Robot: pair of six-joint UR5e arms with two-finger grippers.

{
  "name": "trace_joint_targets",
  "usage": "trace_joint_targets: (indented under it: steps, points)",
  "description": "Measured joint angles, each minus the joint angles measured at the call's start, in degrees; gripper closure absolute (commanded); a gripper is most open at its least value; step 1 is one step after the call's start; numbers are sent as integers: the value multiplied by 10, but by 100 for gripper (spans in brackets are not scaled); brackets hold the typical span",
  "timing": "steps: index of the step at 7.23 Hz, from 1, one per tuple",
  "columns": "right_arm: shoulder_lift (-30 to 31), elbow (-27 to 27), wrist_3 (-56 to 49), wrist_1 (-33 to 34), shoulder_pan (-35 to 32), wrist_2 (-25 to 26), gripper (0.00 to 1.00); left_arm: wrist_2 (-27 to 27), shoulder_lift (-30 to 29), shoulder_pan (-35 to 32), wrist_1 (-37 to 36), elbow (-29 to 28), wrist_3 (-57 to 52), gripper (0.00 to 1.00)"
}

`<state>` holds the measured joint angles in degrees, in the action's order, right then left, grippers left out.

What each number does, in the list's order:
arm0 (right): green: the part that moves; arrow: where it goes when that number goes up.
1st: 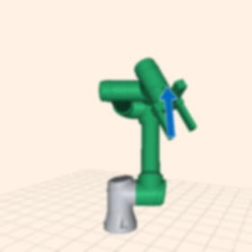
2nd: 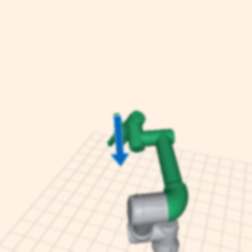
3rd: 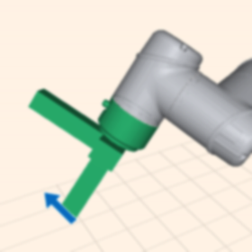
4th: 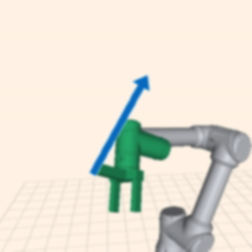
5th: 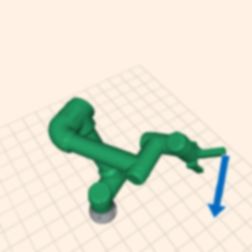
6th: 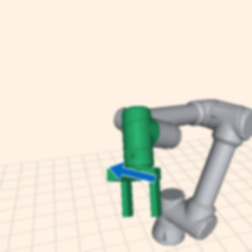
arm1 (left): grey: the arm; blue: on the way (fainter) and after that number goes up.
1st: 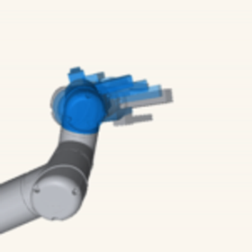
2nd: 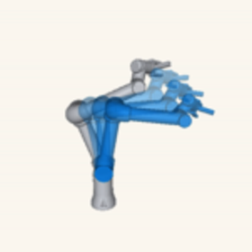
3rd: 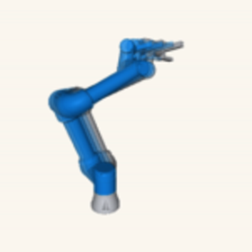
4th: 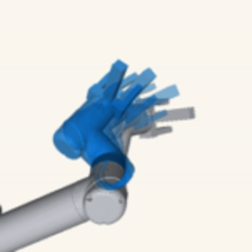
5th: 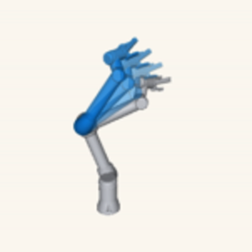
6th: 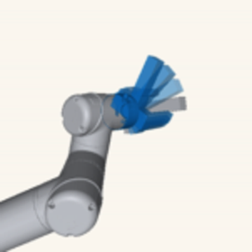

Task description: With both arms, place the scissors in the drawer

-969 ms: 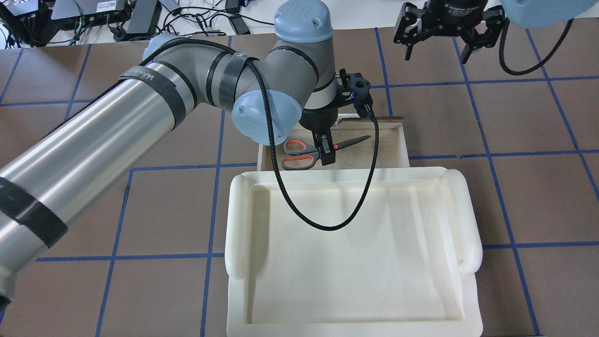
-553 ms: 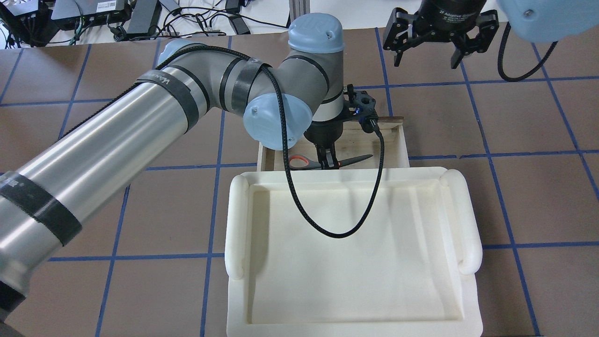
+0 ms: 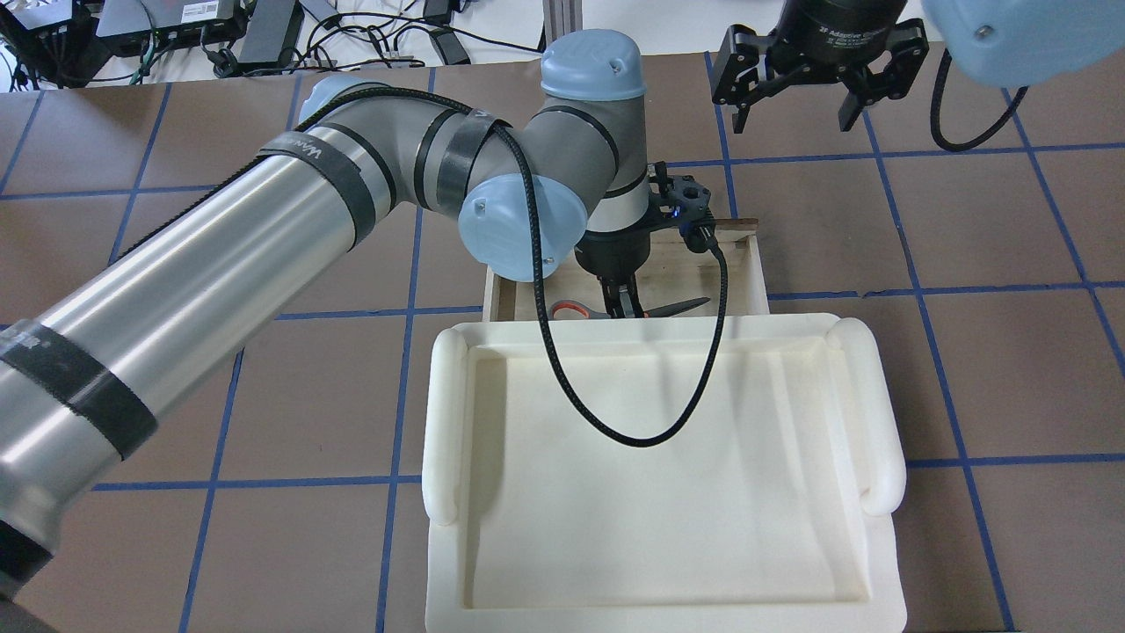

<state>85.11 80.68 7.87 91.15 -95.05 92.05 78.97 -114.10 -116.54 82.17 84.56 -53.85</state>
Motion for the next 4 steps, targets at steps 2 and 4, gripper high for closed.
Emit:
trace_joint_targets:
  steps: [2,4]
  points:
    - [1,0,0,-5,0,0,0,-2,-3,-1,0,1,4,73]
    - [1,1,0,-7,0,0,0,-1,-2,-3,0,1,8,34]
